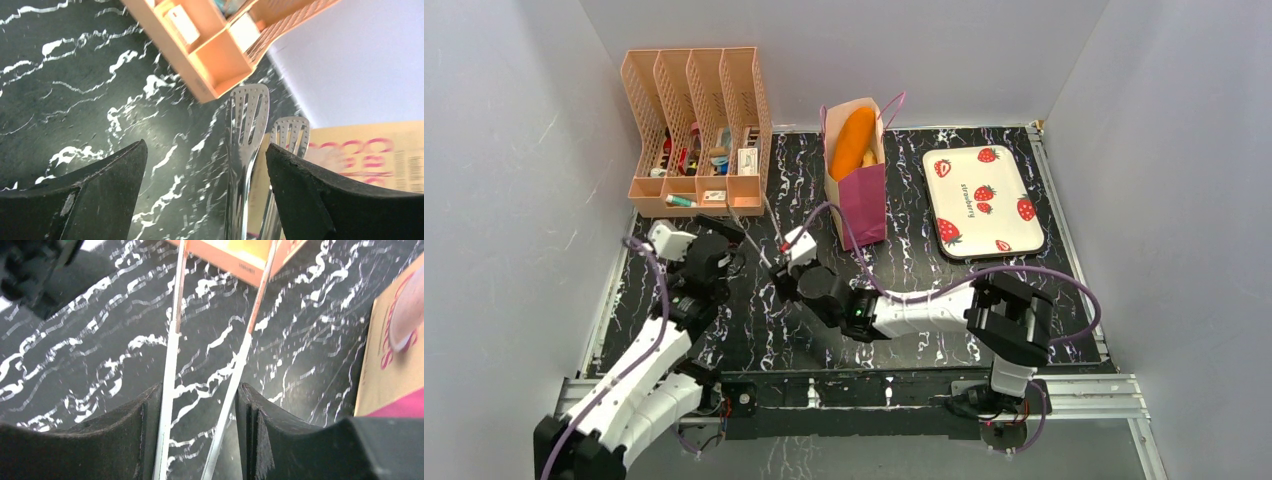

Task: Take the fake bread out of the paper bag
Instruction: Pick up the clamp at the center of the board.

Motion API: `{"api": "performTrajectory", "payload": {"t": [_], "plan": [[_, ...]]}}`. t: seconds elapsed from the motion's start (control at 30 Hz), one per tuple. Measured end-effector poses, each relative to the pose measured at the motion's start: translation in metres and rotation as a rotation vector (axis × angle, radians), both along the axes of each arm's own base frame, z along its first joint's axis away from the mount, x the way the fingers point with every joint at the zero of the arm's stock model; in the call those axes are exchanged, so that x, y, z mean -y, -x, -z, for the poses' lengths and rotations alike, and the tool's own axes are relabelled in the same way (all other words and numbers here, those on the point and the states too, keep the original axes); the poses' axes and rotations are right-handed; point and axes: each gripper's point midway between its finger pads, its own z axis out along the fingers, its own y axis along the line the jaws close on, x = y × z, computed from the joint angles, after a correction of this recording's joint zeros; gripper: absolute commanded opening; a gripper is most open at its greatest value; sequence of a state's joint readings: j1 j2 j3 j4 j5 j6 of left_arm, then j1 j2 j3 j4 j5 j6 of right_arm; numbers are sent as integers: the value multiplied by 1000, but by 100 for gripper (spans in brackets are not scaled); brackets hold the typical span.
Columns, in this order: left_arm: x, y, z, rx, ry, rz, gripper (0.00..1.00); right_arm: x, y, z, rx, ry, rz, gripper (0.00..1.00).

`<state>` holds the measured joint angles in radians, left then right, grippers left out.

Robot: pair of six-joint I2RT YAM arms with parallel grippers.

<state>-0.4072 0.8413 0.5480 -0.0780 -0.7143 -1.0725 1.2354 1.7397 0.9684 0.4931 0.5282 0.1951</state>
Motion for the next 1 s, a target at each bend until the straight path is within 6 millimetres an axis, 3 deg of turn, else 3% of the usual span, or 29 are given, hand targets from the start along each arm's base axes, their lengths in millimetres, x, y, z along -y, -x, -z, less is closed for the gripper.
{"api": "performTrajectory", "payload": {"t": [0.17,0.23,0.3,0.4,0.63,0.77,0.93,1.0], "plan": [[-18,17,-43,155,59,-68,88,-18,-14,-54,94,-40,14,45],[-24,22,-48,174,65,-94,88,-25,-21,-80,143,-65,31,45],[-29,26,-47,172,63,-112,88,-32,-27,-93,181,-69,44,45],[-34,32,-48,174,58,-132,88,-39,-35,-99,223,-43,60,45],[-45,41,-64,231,51,-164,92,-48,-54,-90,294,65,84,45],[-43,35,-68,207,2,-147,98,-50,-69,-116,346,64,106,45],[-27,13,-75,159,-73,-69,98,-43,-89,-173,412,-9,160,45],[-19,3,-77,146,-98,-29,98,-35,-95,-187,425,-25,182,44]]}}
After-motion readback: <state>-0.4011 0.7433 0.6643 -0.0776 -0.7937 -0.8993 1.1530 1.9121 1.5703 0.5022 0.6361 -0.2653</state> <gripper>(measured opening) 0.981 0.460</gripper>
